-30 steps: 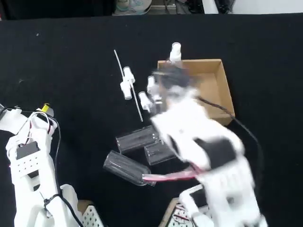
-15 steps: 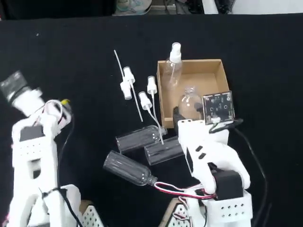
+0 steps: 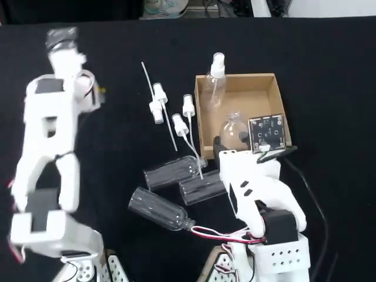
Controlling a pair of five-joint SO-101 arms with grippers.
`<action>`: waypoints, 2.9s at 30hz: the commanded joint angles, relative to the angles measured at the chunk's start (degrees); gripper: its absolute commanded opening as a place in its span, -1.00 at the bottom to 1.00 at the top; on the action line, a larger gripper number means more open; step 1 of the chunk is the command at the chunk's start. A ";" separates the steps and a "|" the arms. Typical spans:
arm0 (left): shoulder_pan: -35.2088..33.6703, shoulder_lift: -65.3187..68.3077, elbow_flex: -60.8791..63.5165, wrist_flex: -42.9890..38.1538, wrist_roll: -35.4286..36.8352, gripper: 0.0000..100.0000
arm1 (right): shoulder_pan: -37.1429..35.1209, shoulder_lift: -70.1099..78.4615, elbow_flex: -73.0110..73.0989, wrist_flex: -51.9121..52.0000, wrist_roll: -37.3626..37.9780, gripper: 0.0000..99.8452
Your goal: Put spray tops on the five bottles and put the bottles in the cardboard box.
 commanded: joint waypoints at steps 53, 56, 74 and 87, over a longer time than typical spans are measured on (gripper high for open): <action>25.80 4.92 -11.56 11.69 7.30 -0.58 | 1.41 -0.92 0.66 -1.41 -0.26 -0.98; 26.77 -1.49 1.45 -1.05 7.38 -0.58 | 1.49 -0.92 0.75 -1.41 -0.26 -0.98; 28.26 6.59 13.05 -18.73 24.62 -0.57 | 1.32 -0.92 0.75 -1.49 -0.26 -0.98; 28.18 10.64 10.95 -18.64 28.22 -0.90 | 1.58 -0.92 0.75 -1.49 -0.26 -0.98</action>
